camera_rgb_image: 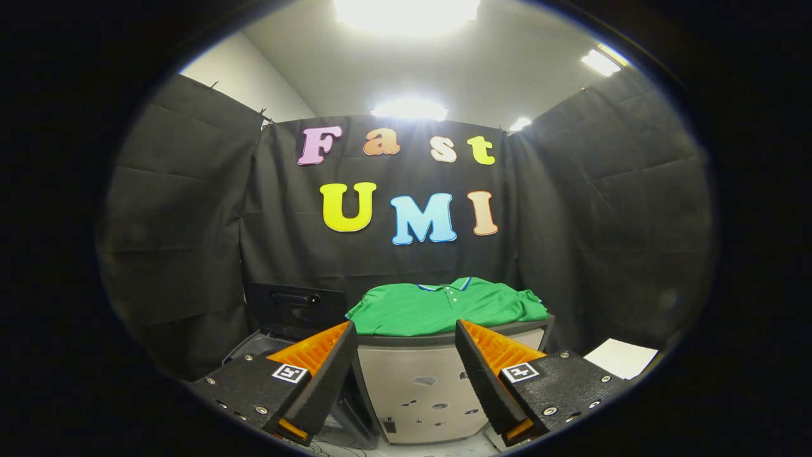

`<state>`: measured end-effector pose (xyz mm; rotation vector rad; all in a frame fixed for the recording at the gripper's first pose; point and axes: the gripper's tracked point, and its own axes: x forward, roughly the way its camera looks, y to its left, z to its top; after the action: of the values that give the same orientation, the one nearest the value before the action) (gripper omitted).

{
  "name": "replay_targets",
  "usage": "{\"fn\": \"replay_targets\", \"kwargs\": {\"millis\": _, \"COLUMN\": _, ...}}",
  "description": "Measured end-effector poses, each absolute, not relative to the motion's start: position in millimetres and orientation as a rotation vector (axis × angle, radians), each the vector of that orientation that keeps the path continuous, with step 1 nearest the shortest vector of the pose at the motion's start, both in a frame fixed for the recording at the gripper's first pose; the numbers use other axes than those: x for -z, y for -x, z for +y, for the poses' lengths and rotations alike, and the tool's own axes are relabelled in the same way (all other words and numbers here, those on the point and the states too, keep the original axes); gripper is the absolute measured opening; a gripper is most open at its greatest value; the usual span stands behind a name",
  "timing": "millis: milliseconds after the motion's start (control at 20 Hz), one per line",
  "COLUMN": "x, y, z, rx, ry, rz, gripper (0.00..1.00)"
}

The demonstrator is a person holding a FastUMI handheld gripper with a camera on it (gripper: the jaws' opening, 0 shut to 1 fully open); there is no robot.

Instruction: Put the clothes into the washing machine and then close the washing machine lid.

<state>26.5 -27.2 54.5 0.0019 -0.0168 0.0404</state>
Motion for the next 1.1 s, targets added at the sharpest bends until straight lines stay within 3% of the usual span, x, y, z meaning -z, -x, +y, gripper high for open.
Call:
{"fn": "replay_targets", "kwargs": {"millis": 400, "x": -87.3, "y": -96.1, "z": -55.7, "rx": -0.071, "ry": 0.000, "rz": 0.016, "gripper": 0.95}}
{"fn": "replay_targets", "kwargs": {"millis": 1100, "x": -73.0, "y": -231.1, "z": -98.7, "rx": -0.088, "ry": 0.020, "rz": 0.224, "gripper": 0.96}}
